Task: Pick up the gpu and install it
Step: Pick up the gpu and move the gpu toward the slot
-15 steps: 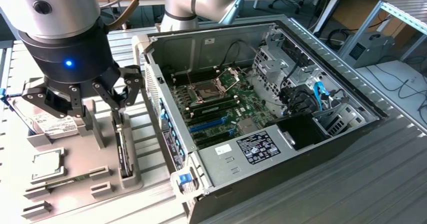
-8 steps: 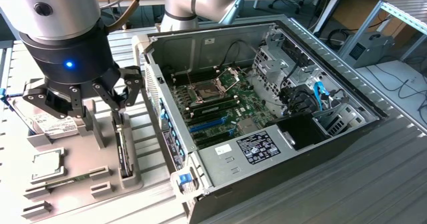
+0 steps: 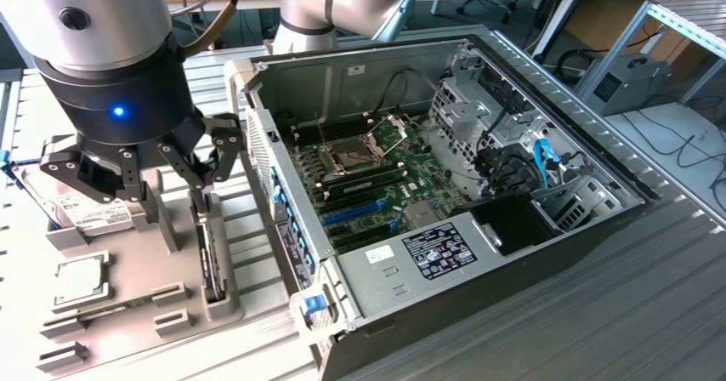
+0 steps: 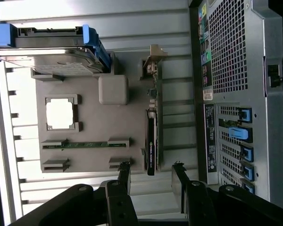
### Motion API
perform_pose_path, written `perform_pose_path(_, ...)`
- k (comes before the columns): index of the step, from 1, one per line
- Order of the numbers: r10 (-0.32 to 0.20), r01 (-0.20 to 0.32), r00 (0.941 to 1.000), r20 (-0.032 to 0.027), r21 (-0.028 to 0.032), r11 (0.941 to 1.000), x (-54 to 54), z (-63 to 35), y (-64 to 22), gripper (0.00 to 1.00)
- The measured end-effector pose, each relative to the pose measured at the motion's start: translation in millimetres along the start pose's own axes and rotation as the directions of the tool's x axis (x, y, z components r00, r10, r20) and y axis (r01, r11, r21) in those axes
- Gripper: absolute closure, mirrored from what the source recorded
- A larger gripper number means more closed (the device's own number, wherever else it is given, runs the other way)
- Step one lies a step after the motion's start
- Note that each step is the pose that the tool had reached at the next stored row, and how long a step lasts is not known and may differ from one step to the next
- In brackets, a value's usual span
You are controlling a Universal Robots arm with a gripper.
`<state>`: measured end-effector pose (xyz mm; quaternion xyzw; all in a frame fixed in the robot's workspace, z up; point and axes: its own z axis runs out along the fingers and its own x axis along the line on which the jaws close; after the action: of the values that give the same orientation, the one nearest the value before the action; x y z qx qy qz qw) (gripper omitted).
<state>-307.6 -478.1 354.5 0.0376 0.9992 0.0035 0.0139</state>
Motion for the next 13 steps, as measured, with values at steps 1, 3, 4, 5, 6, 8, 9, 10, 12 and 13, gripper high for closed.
perform_pose_path(1,0.000,0.000,1.0000,0.0000,0.0000,1.0000,0.0,0.2,0.0,0.52)
perform_pose_path(3,0.000,0.000,1.0000,0.0000,0.0000,1.0000,0.0,0.6,0.0,0.52)
perform_pose_path(4,0.000,0.000,1.0000,0.0000,0.0000,1.0000,0.0,0.7,0.0,0.52)
perform_pose_path(5,0.000,0.000,1.0000,0.0000,0.0000,1.0000,0.0,0.9,0.0,0.52)
perform_pose_path(6,0.000,0.000,1.0000,0.0000,0.0000,1.0000,0.0,1.1,0.0,0.52)
perform_pose_path(8,0.000,0.000,1.0000,0.0000,0.0000,1.0000,0.0,1.5,0.0,0.52)
perform_pose_path(9,0.000,0.000,1.0000,0.0000,0.0000,1.0000,0.0,1.8,0.0,0.52)
perform_pose_path(10,0.000,0.000,1.0000,0.0001,0.0000,1.0000,0.0,2.0,0.0,0.52)
perform_pose_path(12,0.000,0.000,1.0000,0.0001,0.0000,1.0000,0.1,2.4,0.0,0.52)
perform_pose_path(13,0.000,0.000,1.0000,0.0000,0.0000,1.0000,0.1,2.7,0.0,0.52)
